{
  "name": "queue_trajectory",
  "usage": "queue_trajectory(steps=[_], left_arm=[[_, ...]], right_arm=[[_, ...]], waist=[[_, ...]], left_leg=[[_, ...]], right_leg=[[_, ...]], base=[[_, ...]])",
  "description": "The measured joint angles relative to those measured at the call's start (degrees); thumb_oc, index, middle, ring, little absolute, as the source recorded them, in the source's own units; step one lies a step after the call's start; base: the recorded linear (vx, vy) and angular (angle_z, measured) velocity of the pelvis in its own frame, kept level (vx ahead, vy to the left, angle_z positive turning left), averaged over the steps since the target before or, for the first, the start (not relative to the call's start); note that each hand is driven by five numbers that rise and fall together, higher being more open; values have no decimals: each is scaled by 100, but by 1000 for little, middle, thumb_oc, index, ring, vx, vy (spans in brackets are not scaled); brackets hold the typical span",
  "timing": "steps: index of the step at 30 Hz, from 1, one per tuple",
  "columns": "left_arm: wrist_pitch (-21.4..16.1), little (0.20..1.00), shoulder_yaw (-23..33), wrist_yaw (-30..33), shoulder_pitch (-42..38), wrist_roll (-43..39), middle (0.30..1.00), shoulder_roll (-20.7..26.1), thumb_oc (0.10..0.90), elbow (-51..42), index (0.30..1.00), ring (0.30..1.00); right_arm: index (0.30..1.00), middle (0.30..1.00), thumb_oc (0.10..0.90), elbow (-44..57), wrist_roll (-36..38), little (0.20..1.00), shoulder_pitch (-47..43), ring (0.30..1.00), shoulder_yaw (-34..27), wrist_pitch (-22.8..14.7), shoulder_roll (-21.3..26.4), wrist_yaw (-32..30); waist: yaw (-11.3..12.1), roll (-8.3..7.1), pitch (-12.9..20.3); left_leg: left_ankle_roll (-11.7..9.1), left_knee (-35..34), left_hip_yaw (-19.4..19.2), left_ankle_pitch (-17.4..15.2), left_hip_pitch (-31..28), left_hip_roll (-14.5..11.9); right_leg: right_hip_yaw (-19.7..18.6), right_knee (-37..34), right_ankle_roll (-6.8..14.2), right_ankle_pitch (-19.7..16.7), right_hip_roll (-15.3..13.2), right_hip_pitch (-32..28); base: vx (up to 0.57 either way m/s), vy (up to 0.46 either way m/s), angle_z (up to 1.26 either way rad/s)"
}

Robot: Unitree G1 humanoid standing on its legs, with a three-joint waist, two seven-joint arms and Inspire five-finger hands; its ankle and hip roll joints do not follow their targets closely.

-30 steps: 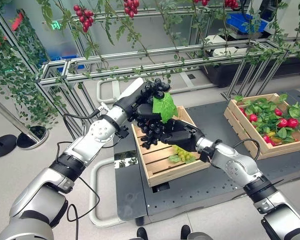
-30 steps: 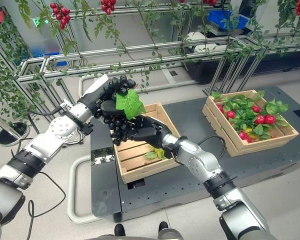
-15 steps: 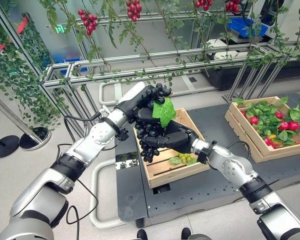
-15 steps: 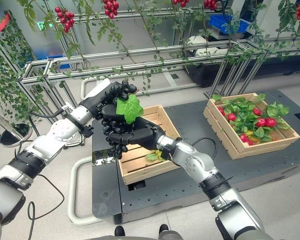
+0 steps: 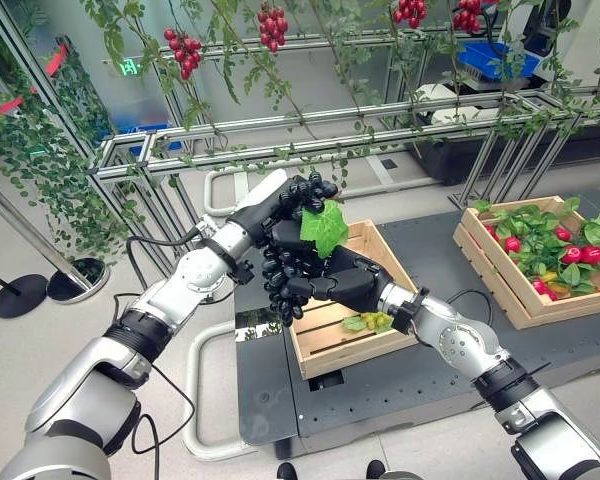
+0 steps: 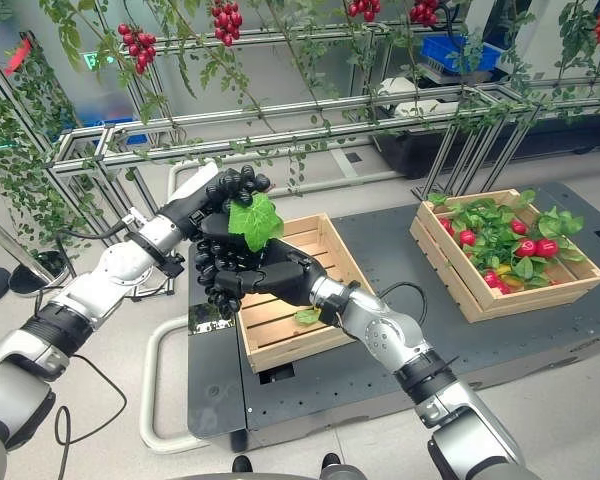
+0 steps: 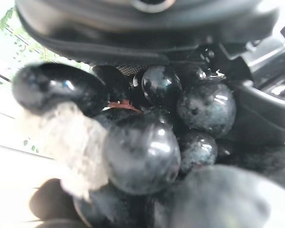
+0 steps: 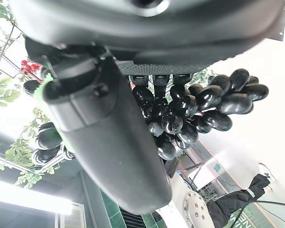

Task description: Pick up the fruits from the basket on one side to the basket on the other side

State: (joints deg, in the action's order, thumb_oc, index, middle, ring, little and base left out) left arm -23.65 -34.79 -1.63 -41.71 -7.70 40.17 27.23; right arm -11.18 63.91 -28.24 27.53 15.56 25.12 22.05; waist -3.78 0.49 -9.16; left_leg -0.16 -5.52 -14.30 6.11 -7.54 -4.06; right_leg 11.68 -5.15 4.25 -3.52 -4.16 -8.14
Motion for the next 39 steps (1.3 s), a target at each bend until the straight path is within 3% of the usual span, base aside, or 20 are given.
queue_trajectory(steps=[15,21,22,23,24,30,31,33,34,39], left_arm=[[240,300,315,-16,31,-673,300,-763,400,-616,300,300],[348,300,436,28,131,-1068,300,-928,400,-638,300,300],[378,300,436,61,164,-1078,300,-951,400,-673,300,300],[413,300,434,87,171,-1072,300,-985,400,-695,300,300],[418,300,434,109,171,-1067,300,-1000,400,-696,300,300],[470,300,474,187,170,-1001,300,-1014,400,-788,300,300],[477,375,474,183,170,-995,375,-1018,450,-788,375,375],[506,688,479,182,170,-992,688,-1009,659,-788,688,688],[553,900,490,181,169,-992,900,-1012,800,-788,900,900],[594,900,490,176,170,-970,900,-987,800,-779,900,900]], right_arm=[[900,900,800,-42,191,900,6,900,-17,-491,-215,-13],[900,900,800,-43,201,900,76,900,-39,-598,-332,-81],[858,858,772,-43,248,858,127,858,-41,-619,-355,-87],[354,354,436,-43,334,354,194,354,-40,-674,-375,-97],[300,300,400,-45,395,300,221,300,-40,-685,-392,-120],[300,300,400,-182,415,300,316,300,-11,-774,-564,-361],[300,300,400,-182,412,300,325,300,-11,-775,-567,-376],[300,300,400,-182,412,300,333,300,-9,-775,-569,-376],[300,300,400,-182,410,300,337,300,0,-775,-571,-379],[300,300,400,-183,405,300,370,300,-1,-775,-568,-418]], waist=[[23,-19,11],[24,-103,62],[23,-134,80],[24,-157,94],[28,-164,99],[14,-189,116],[13,-188,116],[9,-188,116],[7,-187,117],[6,-184,118]], left_leg=[[-1,-1,37,2,-4,1],[-1,0,53,2,-4,1],[-1,0,56,2,-3,0],[-1,-1,58,2,-3,1],[-1,-1,59,2,-3,2],[-5,-1,74,3,0,2],[-13,-1,74,-3,1,2],[-11,-1,74,-2,1,2],[-7,-1,74,0,1,2],[-2,-1,74,2,0,2]], right_leg=[[26,-1,0,0,2,-20],[36,-1,-3,3,3,-26],[37,-2,-4,7,3,-27],[38,-7,-3,9,3,-28],[39,-18,-3,9,1,-29],[59,-18,-2,9,0,-33],[59,-18,-2,10,0,-32],[58,-18,-2,10,0,-32],[58,-18,-2,11,0,-32],[56,-17,-2,12,1,-33]], base=[[0,0,0],[0,0,0],[0,0,0],[0,0,0],[0,0,0],[0,0,0],[0,0,0],[0,0,0],[0,0,0],[0,0,0]])
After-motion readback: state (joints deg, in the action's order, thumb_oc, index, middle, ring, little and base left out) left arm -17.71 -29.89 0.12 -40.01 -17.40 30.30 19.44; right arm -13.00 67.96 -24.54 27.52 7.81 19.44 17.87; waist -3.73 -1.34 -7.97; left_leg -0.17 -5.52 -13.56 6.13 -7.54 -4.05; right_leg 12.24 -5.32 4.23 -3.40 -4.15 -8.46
